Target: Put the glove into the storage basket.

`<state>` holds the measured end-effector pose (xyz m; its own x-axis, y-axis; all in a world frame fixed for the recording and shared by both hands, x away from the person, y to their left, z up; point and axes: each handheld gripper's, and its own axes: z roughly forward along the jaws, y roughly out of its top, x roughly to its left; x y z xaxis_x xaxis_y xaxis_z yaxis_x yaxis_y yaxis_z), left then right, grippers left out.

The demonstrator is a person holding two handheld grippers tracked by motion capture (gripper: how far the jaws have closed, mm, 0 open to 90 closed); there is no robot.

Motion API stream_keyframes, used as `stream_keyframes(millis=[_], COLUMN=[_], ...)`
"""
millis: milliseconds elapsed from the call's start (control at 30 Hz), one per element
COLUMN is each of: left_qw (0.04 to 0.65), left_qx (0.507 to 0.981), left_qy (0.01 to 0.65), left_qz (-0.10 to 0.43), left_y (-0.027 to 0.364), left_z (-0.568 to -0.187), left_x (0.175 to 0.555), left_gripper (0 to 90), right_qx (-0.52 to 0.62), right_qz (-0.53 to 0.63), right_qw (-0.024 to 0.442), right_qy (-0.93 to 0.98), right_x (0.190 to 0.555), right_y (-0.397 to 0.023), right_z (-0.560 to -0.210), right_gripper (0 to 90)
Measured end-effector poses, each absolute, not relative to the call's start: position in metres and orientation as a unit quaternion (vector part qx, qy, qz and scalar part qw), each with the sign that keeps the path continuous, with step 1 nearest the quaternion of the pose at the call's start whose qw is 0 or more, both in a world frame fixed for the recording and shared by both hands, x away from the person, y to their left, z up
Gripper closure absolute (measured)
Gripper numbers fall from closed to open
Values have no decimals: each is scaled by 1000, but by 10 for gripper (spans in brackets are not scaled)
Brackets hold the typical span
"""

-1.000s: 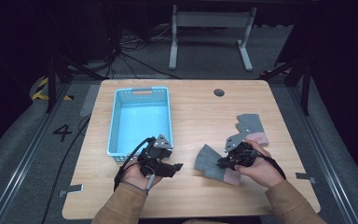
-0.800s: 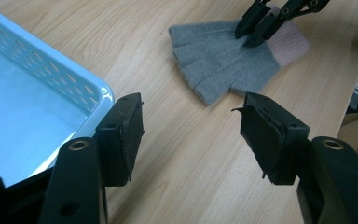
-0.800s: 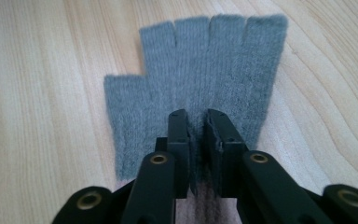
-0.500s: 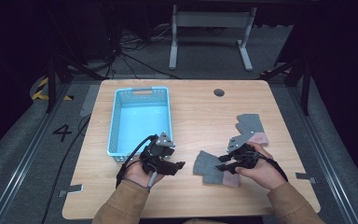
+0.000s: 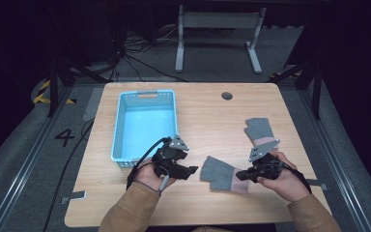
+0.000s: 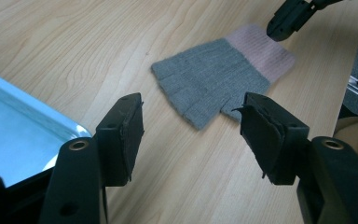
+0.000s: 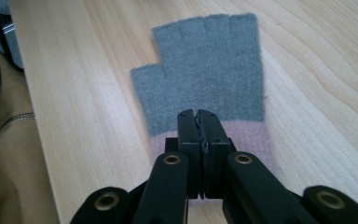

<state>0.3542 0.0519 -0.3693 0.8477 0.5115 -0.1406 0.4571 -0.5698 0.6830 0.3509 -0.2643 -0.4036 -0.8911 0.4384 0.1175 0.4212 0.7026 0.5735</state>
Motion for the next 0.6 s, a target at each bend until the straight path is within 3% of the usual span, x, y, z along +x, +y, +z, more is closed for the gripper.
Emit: stream_keyframes(millis=[600], left_qw=[373], left_qx=[891], left_qy=[258], left_qz=[30], left_y=[41], left_z=[-369], left_x=[359], left_gripper=[398], right_qx=[183], right_qz=[278], right_qw=[-30], right_qy=[943], right_x=[334], right_y=[-260], right_z=[-420], right_gripper=[898])
